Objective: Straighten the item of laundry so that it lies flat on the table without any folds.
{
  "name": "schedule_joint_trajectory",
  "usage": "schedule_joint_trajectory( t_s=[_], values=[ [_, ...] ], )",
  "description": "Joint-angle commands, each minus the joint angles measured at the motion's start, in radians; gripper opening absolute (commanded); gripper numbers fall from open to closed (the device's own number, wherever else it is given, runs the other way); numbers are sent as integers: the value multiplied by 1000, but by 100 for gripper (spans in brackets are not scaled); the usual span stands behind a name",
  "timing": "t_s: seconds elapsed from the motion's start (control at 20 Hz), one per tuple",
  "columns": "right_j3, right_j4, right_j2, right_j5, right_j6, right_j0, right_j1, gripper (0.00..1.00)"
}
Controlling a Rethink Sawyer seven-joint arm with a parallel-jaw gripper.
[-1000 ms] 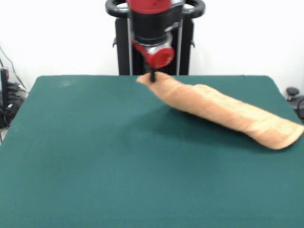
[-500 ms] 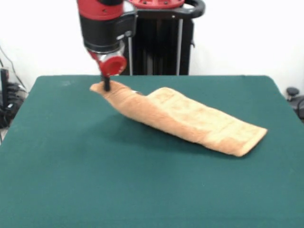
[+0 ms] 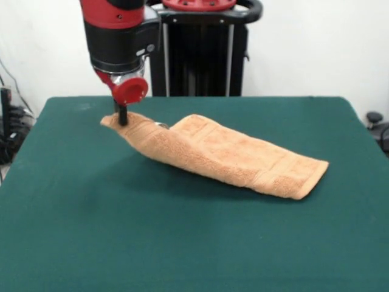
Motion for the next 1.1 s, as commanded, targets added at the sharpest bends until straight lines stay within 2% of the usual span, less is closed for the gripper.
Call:
schedule_joint_trajectory(
  t_s=[0.05,0.25,0.45,1.1],
  values=[
    [-27,-81,152,55,-180,4,22,100],
    [7,-78,164,13,-153,7,15,100],
    [36,-44,171,23,-78,29,16,100],
    [133,13,244,15,-36,26,19,100]
  ],
)
